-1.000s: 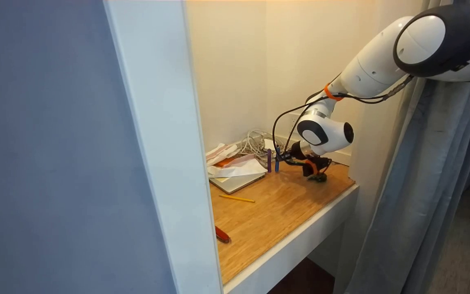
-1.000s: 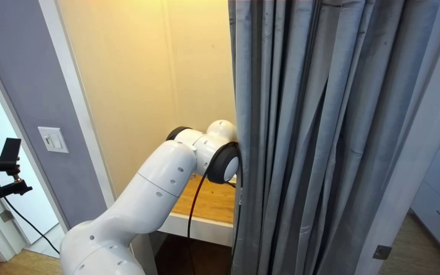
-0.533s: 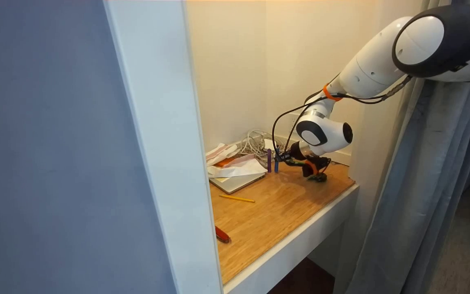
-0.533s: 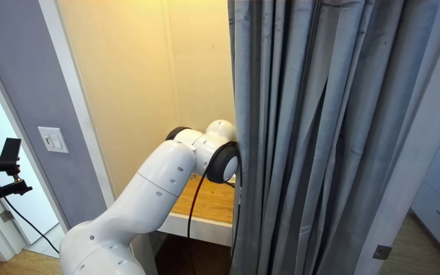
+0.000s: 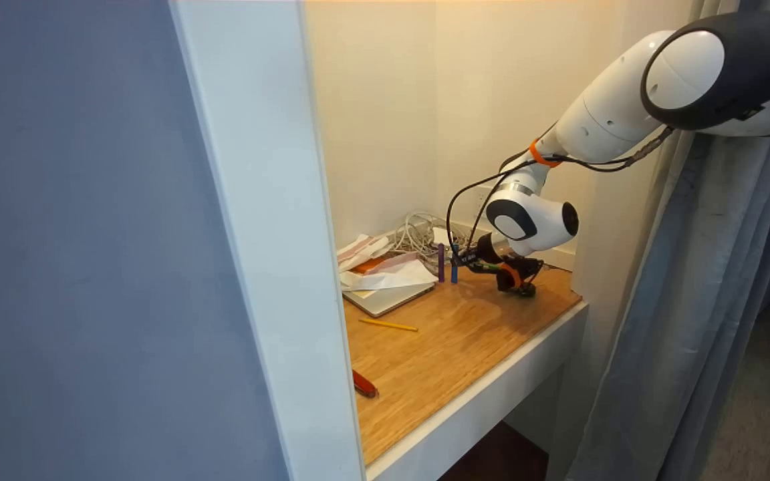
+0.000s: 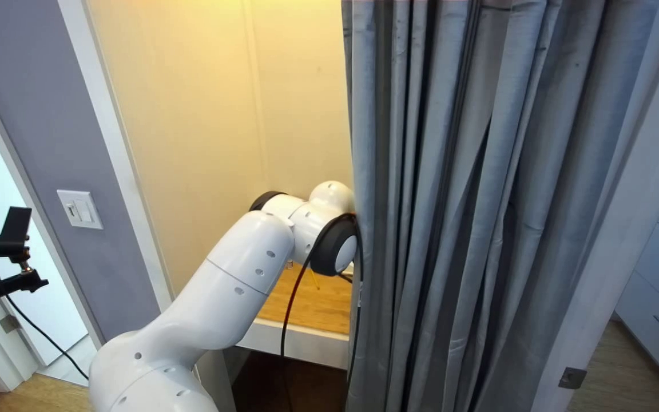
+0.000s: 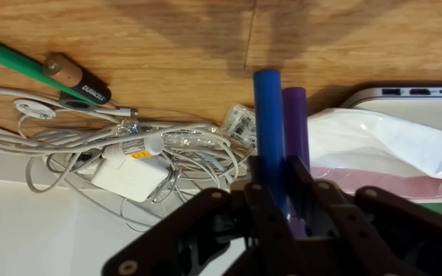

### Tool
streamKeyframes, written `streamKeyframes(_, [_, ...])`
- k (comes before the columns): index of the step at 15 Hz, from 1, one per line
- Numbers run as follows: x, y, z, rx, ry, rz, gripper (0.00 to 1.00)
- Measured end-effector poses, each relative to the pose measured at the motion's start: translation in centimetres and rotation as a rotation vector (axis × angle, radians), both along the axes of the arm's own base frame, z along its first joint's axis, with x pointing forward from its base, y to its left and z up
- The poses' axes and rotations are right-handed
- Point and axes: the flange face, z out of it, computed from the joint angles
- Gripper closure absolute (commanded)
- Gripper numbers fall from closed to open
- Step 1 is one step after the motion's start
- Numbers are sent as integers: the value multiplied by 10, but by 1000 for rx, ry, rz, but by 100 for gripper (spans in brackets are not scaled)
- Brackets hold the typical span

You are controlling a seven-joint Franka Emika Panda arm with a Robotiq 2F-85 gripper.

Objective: Move the purple and blue marker to the right and place them in an upright position

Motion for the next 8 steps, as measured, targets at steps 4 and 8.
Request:
streamKeyframes(4, [-1,0,-2,-2,4,-1,52])
streamKeyframes(8, [-1,0,-2,-3,6,-2,57])
